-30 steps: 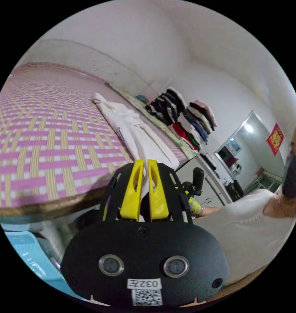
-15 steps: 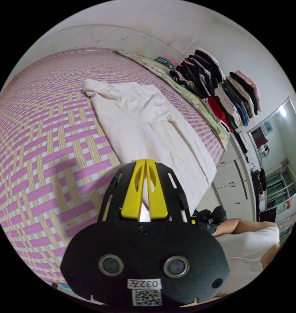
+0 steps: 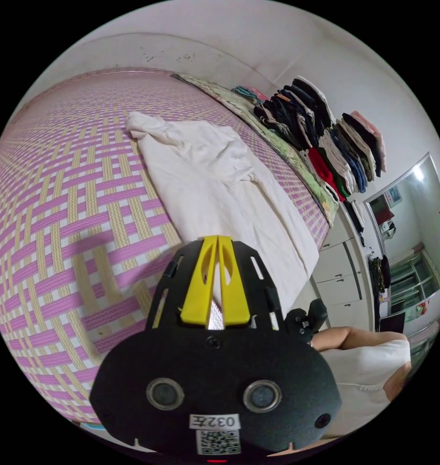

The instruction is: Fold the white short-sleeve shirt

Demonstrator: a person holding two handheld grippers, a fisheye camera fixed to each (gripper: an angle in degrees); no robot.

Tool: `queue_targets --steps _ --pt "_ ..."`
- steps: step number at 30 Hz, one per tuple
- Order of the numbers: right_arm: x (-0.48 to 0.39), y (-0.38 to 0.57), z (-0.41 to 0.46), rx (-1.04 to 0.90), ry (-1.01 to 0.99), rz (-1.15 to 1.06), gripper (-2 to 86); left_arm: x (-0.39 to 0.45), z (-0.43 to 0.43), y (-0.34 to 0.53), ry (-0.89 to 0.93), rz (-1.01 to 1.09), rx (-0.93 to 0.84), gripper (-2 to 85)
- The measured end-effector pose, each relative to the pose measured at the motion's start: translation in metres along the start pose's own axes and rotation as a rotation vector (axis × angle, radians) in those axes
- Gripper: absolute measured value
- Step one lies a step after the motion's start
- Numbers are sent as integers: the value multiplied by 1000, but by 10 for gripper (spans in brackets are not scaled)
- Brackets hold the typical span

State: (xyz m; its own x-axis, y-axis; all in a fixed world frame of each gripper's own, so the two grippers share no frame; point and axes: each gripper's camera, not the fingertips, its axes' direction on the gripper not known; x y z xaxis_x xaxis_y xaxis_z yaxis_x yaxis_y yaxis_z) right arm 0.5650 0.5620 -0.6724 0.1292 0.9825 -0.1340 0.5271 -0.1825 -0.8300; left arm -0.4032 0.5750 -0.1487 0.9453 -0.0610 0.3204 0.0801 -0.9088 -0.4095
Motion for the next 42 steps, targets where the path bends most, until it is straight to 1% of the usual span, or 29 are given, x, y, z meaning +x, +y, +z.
queue_targets --steps 7,9,11,14,22,24,25,27,29,32,36,40,42 --pt "6 -11 4 31 -18 22 114 13 -6 6 -26 3 0 -10" --pt "10 -12 1 60 -50 51 93 14 -8 8 -15 -2 1 -10" --pt "15 -13 -5 84 -63 64 36 14 -10 10 0 -9 1 -10" --pt "16 -9 -7 58 -72 42 -4 17 -14 12 2 -10 1 -10" --pt "20 3 -30 68 -174 -18 -7 19 -23 19 36 -25 2 -10" --pt "16 7 -35 53 -165 -51 -4 19 -25 21 45 -29 2 -10" --pt "15 11 -41 67 -111 -48 0 20 -27 22 46 -29 2 -10" --pt "18 17 -53 121 -34 -26 20 23 -29 23 43 -28 2 -10" --pt "28 14 -56 123 -18 20 84 25 -32 25 41 -27 2 -10" --pt "29 3 -47 96 -32 -3 96 28 -36 28 44 -29 2 -10" --pt "21 -7 -36 58 -95 -38 83 33 -40 30 38 -27 1 -10" --pt "9 -5 -45 18 -115 -93 2 36 -45 33 42 -29 1 -10" --pt "10 1 -61 14 -233 -107 -5 37 -47 34 47 -31 1 -10"
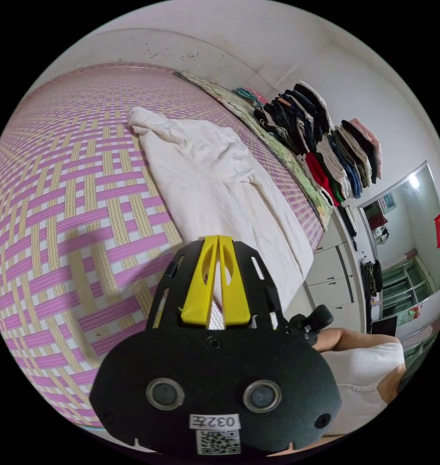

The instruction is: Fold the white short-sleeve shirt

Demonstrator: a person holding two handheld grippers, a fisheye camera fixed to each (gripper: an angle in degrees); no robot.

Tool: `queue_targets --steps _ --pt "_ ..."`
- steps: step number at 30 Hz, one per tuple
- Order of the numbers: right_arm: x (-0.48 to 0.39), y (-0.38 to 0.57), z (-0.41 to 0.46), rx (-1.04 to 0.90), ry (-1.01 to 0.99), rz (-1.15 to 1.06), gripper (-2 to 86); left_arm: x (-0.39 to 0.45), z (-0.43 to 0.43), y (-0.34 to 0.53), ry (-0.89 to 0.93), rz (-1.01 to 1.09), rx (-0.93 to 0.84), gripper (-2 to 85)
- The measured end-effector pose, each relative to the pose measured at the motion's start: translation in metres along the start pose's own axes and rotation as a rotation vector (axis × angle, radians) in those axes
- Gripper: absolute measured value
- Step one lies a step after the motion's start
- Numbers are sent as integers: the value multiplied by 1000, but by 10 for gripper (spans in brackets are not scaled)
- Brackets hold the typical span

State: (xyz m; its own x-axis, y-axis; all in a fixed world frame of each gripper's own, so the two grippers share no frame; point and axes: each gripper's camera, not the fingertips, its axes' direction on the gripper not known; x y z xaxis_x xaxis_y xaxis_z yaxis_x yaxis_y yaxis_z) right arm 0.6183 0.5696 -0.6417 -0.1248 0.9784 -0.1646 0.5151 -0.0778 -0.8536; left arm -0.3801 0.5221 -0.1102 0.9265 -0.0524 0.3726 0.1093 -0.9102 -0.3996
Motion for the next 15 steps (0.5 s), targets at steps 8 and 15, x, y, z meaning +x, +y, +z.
queue_targets --steps 8,15 --pt "24 68 -85 131 -291 64 -8 8 -10 3 11 6 -9 -10" --pt "82 75 -57 8 -107 397 58 19 -17 4 -5 15 -12 -10"
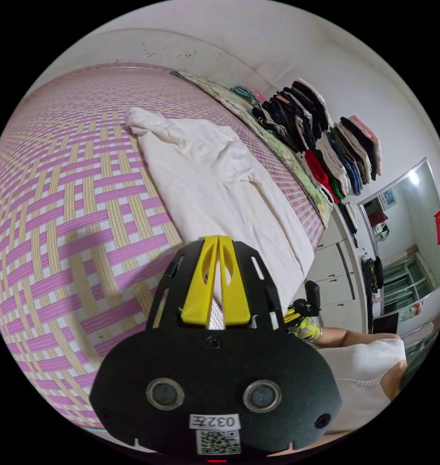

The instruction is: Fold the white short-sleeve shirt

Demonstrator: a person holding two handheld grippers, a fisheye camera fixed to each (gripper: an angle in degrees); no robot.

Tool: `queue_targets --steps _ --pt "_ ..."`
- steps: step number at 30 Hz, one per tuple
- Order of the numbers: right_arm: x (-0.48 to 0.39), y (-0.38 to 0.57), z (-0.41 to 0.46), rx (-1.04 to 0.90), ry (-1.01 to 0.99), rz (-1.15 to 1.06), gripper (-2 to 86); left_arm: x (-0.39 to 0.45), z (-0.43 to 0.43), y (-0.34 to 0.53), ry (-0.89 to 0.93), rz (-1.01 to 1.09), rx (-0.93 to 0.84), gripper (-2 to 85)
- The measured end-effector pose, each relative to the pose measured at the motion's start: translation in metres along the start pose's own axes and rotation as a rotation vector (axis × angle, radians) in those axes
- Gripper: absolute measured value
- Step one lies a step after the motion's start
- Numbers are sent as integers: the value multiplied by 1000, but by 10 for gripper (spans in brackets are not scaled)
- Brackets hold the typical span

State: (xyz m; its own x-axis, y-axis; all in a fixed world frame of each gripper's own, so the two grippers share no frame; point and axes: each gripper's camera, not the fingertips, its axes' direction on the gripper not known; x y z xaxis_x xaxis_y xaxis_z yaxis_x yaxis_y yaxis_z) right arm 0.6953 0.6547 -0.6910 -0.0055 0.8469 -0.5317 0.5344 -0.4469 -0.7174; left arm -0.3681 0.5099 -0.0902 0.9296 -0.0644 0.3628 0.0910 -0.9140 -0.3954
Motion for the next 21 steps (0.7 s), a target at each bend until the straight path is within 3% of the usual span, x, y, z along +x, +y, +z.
queue_targets --steps 9,11,13,21 --pt "-77 -43 3 162 198 -271 109 13 -13 0 23 2 6 -9" --pt "-80 -52 12 111 188 -270 81 17 -26 2 150 3 83 -9" --pt "-79 -53 17 83 139 -278 27 27 -32 -4 167 11 111 -8" --pt "-127 -16 -20 237 153 -428 -9 66 3 -47 -109 47 -73 -9"
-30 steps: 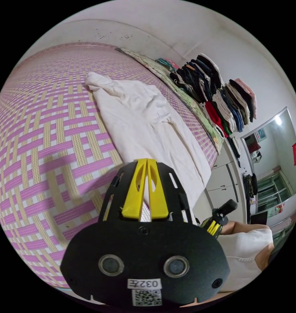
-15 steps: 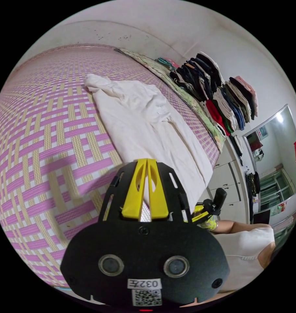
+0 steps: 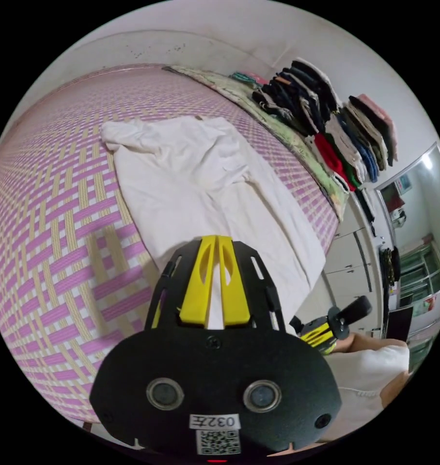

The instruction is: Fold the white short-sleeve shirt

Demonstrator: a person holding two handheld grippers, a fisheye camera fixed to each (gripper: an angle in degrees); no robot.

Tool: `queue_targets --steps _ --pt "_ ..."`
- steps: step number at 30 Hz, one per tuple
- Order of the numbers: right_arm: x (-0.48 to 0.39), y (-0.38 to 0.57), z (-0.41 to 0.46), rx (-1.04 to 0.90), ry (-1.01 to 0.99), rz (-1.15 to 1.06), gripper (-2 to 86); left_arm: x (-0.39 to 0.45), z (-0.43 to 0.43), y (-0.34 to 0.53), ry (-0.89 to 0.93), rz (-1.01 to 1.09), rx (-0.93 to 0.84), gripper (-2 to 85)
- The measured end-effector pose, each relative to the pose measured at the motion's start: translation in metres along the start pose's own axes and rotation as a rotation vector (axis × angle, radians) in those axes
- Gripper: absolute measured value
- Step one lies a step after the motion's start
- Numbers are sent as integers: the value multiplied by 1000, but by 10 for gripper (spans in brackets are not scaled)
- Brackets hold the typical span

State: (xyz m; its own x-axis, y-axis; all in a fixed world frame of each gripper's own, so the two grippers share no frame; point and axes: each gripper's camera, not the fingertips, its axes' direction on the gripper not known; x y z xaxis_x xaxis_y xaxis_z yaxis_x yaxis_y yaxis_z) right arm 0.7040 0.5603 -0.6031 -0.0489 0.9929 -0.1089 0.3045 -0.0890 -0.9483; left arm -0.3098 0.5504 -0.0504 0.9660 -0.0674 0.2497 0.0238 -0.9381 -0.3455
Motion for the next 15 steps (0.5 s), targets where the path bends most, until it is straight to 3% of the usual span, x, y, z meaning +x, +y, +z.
queue_targets --steps 3,5,10,15 --pt "9 12 10 -104 67 33 -9 -16 -4 -3 111 -62 35 -10" --pt "35 25 25 -208 -48 178 -8 -35 -17 -3 190 -131 115 -13" --pt "33 34 2 -75 -59 195 -8 -89 -58 -24 192 -304 272 0" --pt "26 32 -6 -36 -40 149 -10 -146 -60 -77 188 -437 269 5"
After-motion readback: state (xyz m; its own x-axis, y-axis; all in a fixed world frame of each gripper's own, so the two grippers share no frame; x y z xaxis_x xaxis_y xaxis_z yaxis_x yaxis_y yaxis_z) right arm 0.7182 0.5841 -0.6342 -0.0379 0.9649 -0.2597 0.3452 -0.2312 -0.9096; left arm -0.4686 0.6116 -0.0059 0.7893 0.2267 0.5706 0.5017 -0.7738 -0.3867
